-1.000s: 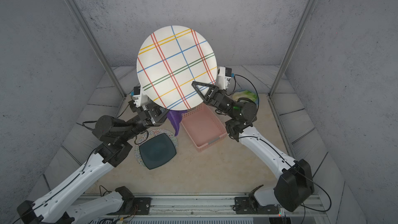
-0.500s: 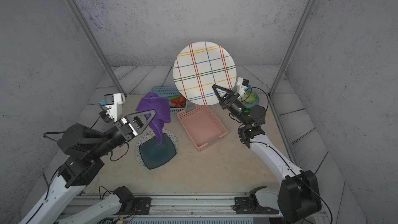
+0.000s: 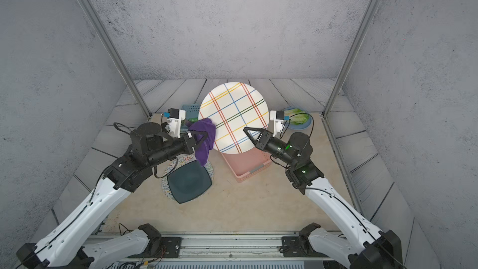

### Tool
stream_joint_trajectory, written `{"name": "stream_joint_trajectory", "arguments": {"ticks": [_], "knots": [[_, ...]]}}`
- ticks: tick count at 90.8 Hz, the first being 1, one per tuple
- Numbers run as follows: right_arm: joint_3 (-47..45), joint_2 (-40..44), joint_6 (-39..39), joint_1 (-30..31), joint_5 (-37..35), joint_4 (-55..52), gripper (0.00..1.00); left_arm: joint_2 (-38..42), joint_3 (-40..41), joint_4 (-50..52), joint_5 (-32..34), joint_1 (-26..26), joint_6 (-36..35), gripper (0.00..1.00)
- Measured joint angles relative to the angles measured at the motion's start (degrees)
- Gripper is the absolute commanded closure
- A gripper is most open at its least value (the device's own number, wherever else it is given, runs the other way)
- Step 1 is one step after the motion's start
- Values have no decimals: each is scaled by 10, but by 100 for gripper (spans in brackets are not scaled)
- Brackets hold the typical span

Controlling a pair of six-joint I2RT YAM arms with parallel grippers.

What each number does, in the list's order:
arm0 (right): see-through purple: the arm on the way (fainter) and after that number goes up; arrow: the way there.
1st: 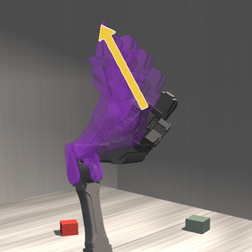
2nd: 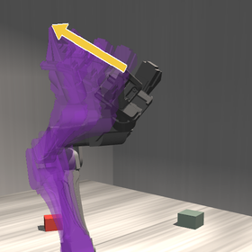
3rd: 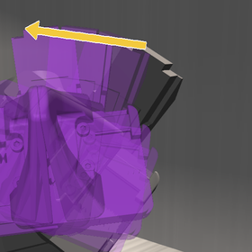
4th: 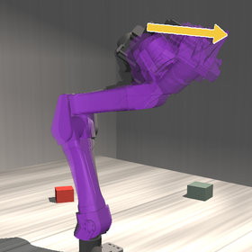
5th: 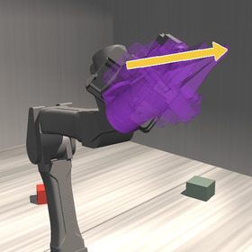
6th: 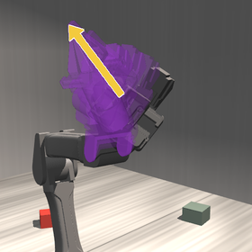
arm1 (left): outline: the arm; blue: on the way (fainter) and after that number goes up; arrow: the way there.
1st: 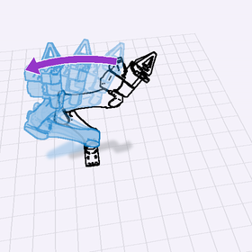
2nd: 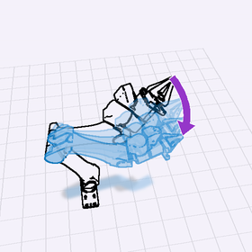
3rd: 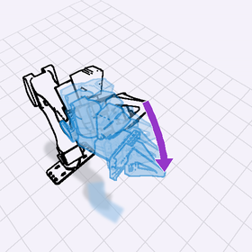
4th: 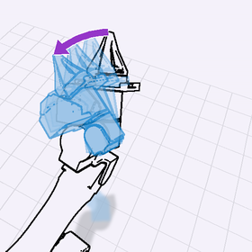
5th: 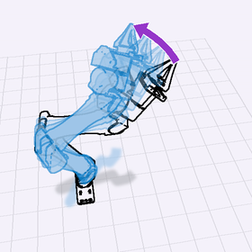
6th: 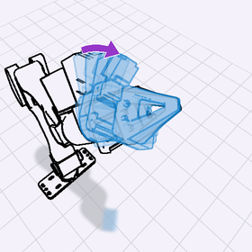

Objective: Wipe the wet plate dry
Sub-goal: Wipe the plate with towel.

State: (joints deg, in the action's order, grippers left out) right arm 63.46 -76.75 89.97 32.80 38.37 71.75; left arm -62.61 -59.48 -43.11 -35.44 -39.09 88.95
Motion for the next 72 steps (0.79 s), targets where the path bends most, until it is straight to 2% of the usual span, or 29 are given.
{"name": "stream_joint_trajectory", "arguments": {"ticks": [10,18,29,38,49,55,64,72], "knots": [[-24,5,0,-12,-8,-13,100,21,-9,32,0,38,-16,100],[-44,7,-4,22,-34,-11,100,31,-46,82,2,62,-40,100],[-42,8,-35,87,-23,-10,100,26,-79,75,4,55,-47,100],[1,-4,-56,91,-3,-29,100,18,-67,37,12,31,-43,100],[59,-22,-58,53,3,-68,100,24,-15,27,17,9,-48,100],[59,-24,-42,17,3,-71,100,43,7,63,27,8,-71,100],[28,-21,-8,-48,-13,-60,100,92,2,195,42,7,-151,100],[-30,4,-8,-99,-32,-83,100,144,-28,327,74,3,-248,100]]}}
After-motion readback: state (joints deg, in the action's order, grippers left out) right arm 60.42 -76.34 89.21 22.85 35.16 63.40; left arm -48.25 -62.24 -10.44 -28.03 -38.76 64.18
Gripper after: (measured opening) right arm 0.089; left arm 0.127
